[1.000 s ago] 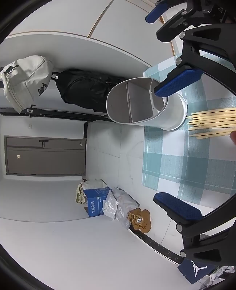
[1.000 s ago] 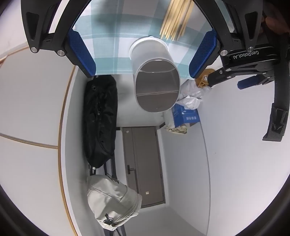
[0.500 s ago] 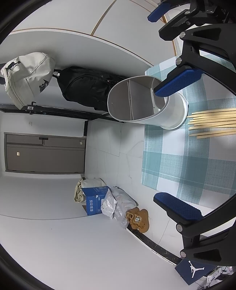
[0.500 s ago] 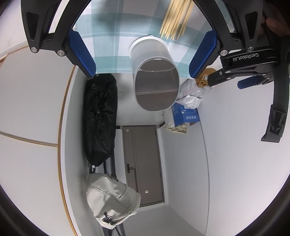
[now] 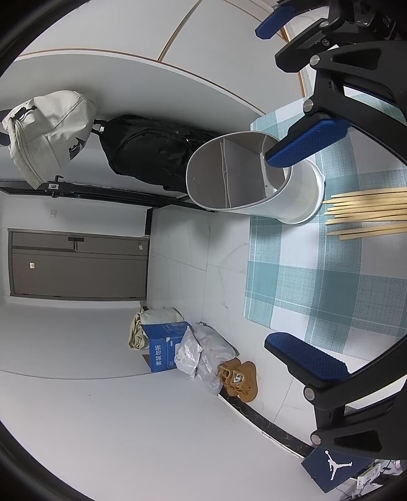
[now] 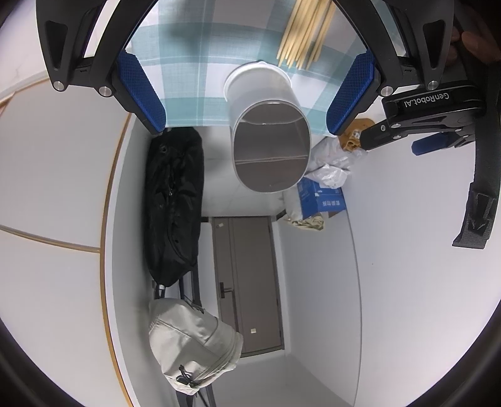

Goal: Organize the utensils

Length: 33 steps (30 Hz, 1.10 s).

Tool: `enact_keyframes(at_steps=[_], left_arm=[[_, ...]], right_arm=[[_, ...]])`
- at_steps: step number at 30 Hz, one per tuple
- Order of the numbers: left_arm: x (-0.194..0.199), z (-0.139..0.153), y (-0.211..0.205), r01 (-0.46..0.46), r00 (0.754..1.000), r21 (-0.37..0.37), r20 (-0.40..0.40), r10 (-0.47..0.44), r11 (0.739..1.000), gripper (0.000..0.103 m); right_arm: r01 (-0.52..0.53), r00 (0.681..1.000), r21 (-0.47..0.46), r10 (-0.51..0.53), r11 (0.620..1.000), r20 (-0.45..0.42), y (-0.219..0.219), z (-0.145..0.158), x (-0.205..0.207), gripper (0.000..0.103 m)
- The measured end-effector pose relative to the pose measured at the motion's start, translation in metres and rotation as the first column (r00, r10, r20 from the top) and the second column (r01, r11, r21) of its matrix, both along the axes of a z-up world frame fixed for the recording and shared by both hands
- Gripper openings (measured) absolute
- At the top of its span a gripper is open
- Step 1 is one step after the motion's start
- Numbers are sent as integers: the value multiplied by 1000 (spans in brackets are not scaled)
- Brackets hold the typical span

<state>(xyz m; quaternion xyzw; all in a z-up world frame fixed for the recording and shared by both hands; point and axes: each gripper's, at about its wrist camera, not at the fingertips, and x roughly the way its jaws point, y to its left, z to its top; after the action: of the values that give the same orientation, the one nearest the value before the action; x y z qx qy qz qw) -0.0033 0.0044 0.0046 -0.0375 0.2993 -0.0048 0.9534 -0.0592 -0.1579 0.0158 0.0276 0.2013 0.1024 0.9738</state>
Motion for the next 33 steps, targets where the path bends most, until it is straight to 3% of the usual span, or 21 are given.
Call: enact_keyframes(at_steps=[33], left_arm=[[3, -4, -2, 0, 1000, -2, -18, 0, 1000, 102]], right_arm=[[7, 1000, -5, -7, 1000, -6, 0, 1, 0, 103]])
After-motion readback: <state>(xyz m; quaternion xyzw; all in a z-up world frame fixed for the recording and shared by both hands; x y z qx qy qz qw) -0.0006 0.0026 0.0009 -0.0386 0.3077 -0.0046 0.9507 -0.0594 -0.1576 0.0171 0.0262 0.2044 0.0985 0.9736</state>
